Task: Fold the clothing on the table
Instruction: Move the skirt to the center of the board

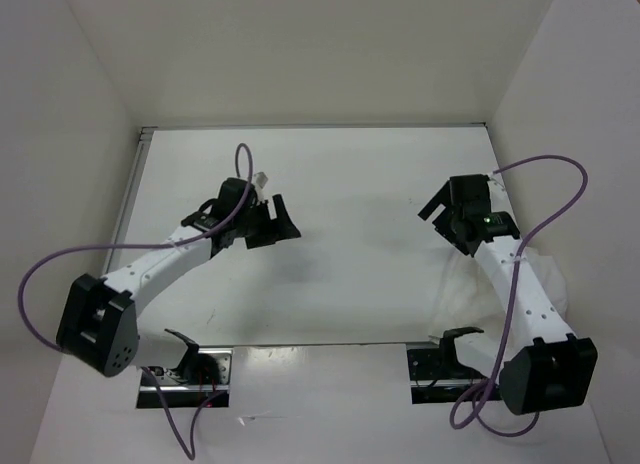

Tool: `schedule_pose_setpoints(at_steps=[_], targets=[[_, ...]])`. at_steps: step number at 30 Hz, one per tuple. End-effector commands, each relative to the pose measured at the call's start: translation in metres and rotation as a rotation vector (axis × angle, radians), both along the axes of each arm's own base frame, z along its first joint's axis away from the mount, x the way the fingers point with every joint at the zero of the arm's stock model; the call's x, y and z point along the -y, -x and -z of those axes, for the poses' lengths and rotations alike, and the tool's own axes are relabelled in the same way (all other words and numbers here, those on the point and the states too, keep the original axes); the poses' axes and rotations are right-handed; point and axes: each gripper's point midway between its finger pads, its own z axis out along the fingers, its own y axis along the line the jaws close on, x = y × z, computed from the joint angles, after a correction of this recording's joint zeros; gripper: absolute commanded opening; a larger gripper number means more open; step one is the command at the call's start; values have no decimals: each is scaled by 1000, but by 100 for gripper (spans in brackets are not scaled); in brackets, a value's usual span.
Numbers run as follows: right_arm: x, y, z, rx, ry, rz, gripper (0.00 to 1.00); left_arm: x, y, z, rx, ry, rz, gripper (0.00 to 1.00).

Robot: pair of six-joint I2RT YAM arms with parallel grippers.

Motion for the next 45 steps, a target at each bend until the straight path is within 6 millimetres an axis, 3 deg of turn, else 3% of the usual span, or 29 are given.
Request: schedule_pose_setpoints(at_steps=[1, 5, 9, 13, 18, 21, 22, 23, 25, 26, 28, 32, 34, 35, 36, 37, 39, 42, 45], targets=[[21, -9, 7, -52, 25, 53, 100, 38, -15, -28, 89, 8, 187, 88], [51, -16, 38, -193, 84, 117, 98, 54, -15, -28, 74, 48, 246, 89], [69, -20, 87, -350, 32, 144, 95, 54, -13, -32, 89, 61, 253, 89], [84, -16, 109, -423, 65, 188, 93, 51, -7, -23, 69, 53, 253, 91], [89, -6, 127, -513, 96, 190, 79, 47, -1, -26, 70, 54, 240, 91], [87, -3, 137, -550, 86, 168, 16, 40, 0, -25, 74, 47, 223, 91], [83, -2, 140, -559, 68, 147, 1, 39, 0, -29, 89, 47, 216, 91], [74, -4, 140, -560, 65, 107, 0, 34, -1, -27, 87, 45, 204, 91], [57, -17, 131, -511, 42, 47, 0, 27, -2, -32, 105, 44, 181, 91], [35, -25, 118, -462, 25, -23, 0, 20, -5, -30, 111, 29, 154, 91], [6, -46, 88, -358, 15, -118, 0, 16, -7, -35, 131, 27, 135, 91], [-69, -87, 5, -112, -129, -323, 0, 10, -12, -33, 128, 30, 107, 91], [-79, -94, -15, -69, -141, -333, 0, 10, -16, -30, 111, 33, 109, 91], [-68, -101, -19, -62, -88, -288, 8, 13, -15, -31, 106, 46, 125, 91], [-61, -94, -10, -112, -61, -266, 48, 13, -15, -31, 106, 46, 125, 91], [-54, -91, -7, -133, -22, -253, 55, 16, -16, -29, 100, 53, 135, 91], [-20, -78, 15, -230, 89, -153, 65, 16, -17, -26, 91, 50, 135, 91], [41, -55, 43, -351, 153, 3, 66, 15, -13, -22, 77, 52, 130, 91], [71, -35, 69, -430, 166, 88, 69, 15, -12, -22, 71, 58, 123, 91]])
